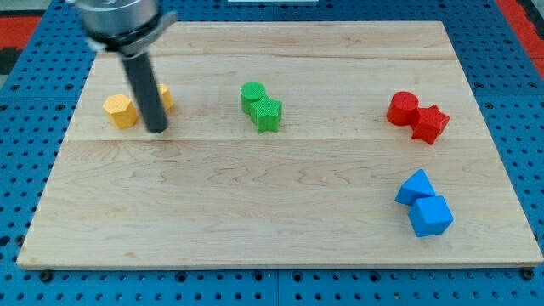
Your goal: Join both the yellow blocks close to the each other
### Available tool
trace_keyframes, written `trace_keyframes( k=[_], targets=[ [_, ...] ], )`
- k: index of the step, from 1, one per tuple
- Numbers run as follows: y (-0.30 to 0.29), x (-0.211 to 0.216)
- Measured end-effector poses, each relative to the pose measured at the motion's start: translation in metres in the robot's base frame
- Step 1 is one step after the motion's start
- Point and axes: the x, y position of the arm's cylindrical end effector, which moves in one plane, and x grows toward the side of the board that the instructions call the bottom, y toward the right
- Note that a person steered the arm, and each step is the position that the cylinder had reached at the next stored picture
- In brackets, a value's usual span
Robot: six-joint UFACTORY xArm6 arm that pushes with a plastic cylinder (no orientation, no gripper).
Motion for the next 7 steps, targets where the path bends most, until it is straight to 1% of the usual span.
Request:
trace_keyframes(
  k=[1,2,3,4,5,6,7],
  targets=[
    [-0.063,0.006],
    [-0.088,-0.015],
    [-0.051,-0.036],
    [-0.003,-0.039],
    [0.005,-0.025],
    [0.007,-0.021],
    [0.021,-0.022]
  ],
)
